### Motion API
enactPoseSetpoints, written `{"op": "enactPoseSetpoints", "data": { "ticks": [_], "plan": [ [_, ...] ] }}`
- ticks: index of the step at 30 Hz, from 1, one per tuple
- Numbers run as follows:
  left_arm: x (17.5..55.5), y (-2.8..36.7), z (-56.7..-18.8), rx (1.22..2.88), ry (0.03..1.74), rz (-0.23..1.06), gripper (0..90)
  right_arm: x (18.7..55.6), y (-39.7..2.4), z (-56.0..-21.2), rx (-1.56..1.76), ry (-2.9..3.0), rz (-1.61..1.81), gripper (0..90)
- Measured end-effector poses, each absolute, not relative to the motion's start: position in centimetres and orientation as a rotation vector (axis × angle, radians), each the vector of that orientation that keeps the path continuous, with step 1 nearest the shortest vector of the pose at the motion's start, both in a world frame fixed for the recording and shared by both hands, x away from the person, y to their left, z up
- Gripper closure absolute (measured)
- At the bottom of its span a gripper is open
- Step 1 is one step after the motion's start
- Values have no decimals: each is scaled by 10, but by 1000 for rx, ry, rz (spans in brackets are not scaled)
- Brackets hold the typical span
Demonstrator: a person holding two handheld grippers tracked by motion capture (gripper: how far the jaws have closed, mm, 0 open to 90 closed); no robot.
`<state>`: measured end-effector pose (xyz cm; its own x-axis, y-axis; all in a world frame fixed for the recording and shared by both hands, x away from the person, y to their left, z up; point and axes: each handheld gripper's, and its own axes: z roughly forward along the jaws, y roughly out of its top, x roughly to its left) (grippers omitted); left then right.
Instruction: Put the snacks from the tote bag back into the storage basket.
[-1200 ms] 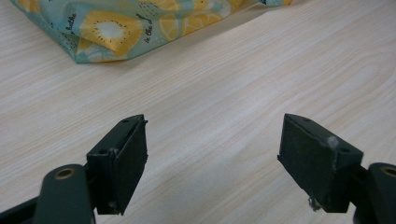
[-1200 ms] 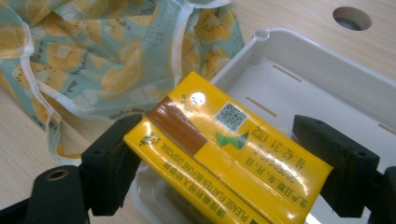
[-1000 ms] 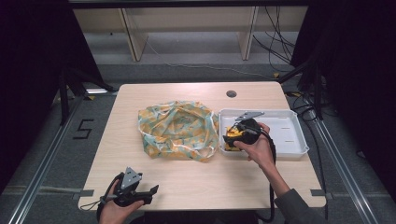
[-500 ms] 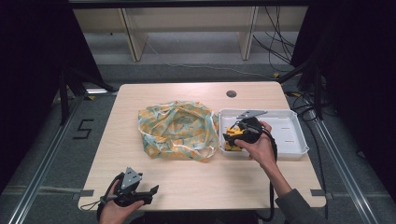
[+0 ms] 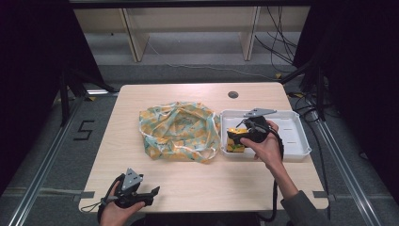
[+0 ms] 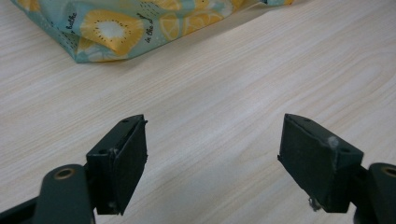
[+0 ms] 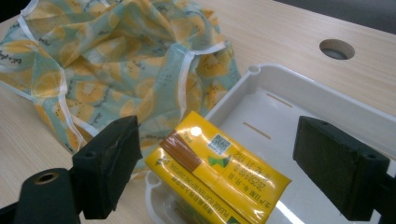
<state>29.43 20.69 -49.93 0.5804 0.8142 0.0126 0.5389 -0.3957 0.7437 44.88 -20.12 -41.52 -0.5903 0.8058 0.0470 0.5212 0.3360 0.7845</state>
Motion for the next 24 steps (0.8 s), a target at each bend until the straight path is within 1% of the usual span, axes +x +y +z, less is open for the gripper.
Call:
{"op": "enactPoseSetpoints", "data": {
  "ticks": [4,8,9,10,12,14,17,20,21,22,23,24],
  "plan": [
    [295,207,-499,2100,1068,501,228,450,-206,-412,1135,2232,1153,160],
    [295,207,-498,2115,1077,504,228,447,-210,-408,1173,2232,1157,161],
    [296,207,-499,2102,1068,504,228,447,-211,-409,1168,2222,1163,160],
    [296,203,-500,2046,1096,498,228,448,-213,-409,1152,2236,1154,161],
    [296,206,-498,2100,1070,495,228,448,-213,-410,1157,2230,1154,161],
    [297,206,-499,2108,1072,500,228,449,-215,-411,1167,2234,1160,161],
    [297,205,-501,2081,1114,493,228,447,-216,-410,1201,2237,1163,161],
    [297,207,-498,2106,1090,505,228,448,-218,-412,1177,2217,1177,162],
    [297,206,-499,2077,1097,501,228,448,-219,-412,1168,2225,1176,162],
    [297,207,-497,2118,1081,510,228,447,-218,-411,1182,2224,1173,163],
    [297,206,-499,2086,1091,493,228,447,-220,-411,1168,2218,1165,163],
    [296,207,-498,2101,1081,510,228,447,-221,-409,1169,2228,1158,164]
  ]
}}
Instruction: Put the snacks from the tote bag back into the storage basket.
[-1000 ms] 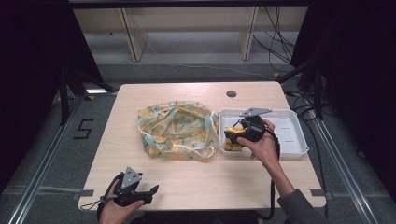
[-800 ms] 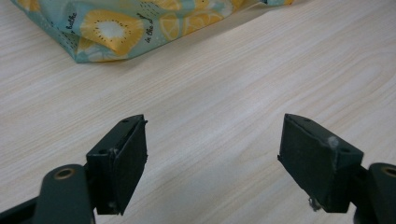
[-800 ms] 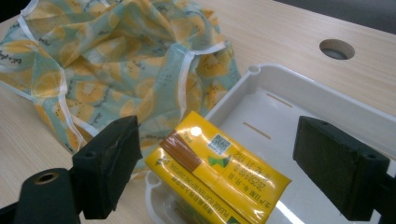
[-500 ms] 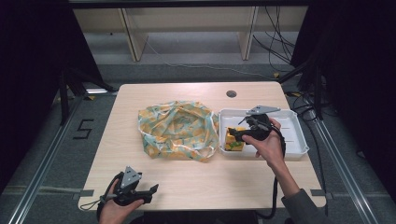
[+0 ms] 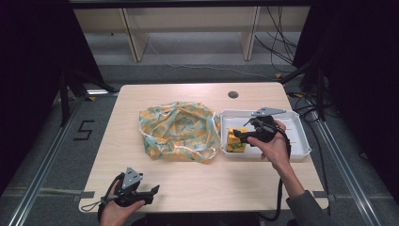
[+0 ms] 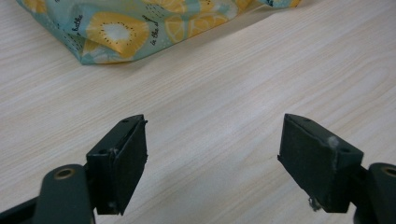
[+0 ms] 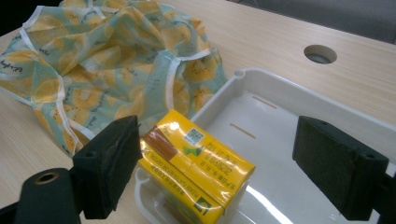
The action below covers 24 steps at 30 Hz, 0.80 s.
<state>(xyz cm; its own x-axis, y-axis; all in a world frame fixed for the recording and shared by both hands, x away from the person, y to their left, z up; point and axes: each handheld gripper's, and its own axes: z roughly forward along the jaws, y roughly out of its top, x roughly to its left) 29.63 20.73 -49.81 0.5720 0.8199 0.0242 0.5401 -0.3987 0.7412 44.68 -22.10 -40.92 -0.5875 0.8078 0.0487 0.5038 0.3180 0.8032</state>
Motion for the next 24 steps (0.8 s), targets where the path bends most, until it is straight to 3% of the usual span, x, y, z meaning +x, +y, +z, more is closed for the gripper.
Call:
{"op": "enactPoseSetpoints", "data": {
  "ticks": [24],
  "plan": [
    [294,209,-498,2092,1085,502,228,429,-216,-410,1142,2232,1170,163]
  ]
}}
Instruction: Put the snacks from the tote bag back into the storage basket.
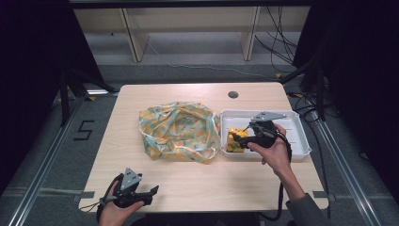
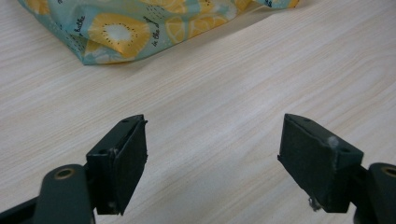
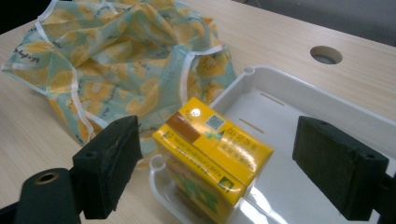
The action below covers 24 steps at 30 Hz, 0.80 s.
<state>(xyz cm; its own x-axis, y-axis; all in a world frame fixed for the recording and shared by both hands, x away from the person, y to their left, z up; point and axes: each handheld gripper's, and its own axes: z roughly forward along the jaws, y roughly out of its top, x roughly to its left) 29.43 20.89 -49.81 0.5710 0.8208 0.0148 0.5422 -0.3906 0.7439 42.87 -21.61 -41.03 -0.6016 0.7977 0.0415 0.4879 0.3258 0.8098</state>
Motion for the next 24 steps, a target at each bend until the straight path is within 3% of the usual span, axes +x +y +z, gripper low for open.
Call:
{"op": "enactPoseSetpoints", "data": {
  "ticks": [24],
  "plan": [
    [294,209,-499,2091,1082,501,228,402,-219,-418,1083,2244,1205,164]
  ]
}}
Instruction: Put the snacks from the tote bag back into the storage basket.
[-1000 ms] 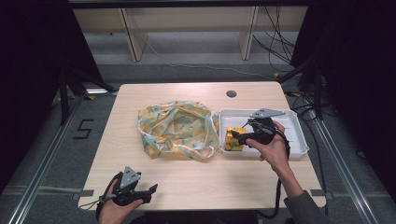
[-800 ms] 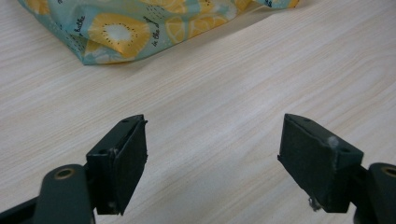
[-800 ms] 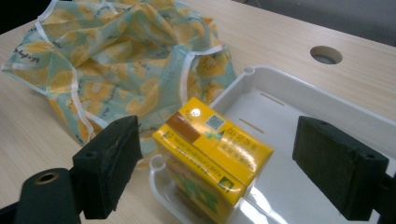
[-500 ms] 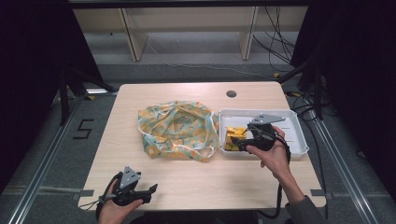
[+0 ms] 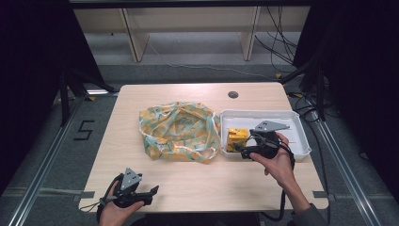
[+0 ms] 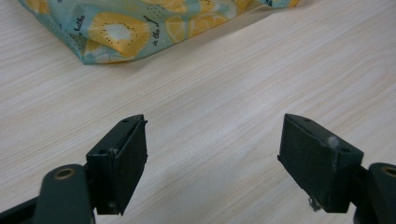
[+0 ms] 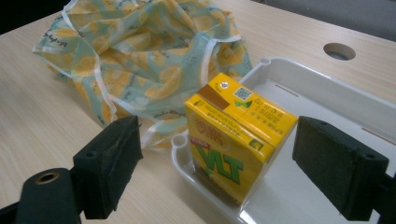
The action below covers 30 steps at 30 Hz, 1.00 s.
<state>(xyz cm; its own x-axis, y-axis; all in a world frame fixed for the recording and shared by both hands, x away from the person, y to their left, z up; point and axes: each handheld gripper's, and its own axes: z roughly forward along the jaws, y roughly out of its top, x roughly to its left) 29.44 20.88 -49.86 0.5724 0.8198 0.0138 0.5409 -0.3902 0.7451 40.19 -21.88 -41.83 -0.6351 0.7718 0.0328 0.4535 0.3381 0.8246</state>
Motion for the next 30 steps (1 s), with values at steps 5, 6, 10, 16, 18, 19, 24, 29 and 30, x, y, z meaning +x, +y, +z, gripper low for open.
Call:
{"op": "enactPoseSetpoints", "data": {
  "ticks": [5,6,10,16,18,19,24,29,30],
  "plan": [
    [294,209,-498,2095,1079,501,228,400,-220,-421,1077,2253,1196,163],
    [294,208,-498,2100,1087,498,228,399,-221,-422,1074,2251,1196,163],
    [295,209,-497,2118,1071,509,228,396,-222,-424,1089,2251,1201,164],
    [295,208,-499,2091,1075,502,228,391,-225,-425,1068,2257,1207,164],
    [295,208,-499,2089,1076,500,228,388,-225,-426,1059,2257,1212,164],
    [295,209,-499,2098,1067,510,228,387,-224,-428,1059,2243,1219,164],
    [295,209,-498,2109,1063,513,228,381,-223,-431,1041,2264,1218,164],
    [294,208,-499,2102,1071,505,228,374,-222,-436,1058,2274,1219,164],
    [295,208,-499,2095,1060,515,228,373,-223,-437,1052,2285,1210,163]
  ]
}}
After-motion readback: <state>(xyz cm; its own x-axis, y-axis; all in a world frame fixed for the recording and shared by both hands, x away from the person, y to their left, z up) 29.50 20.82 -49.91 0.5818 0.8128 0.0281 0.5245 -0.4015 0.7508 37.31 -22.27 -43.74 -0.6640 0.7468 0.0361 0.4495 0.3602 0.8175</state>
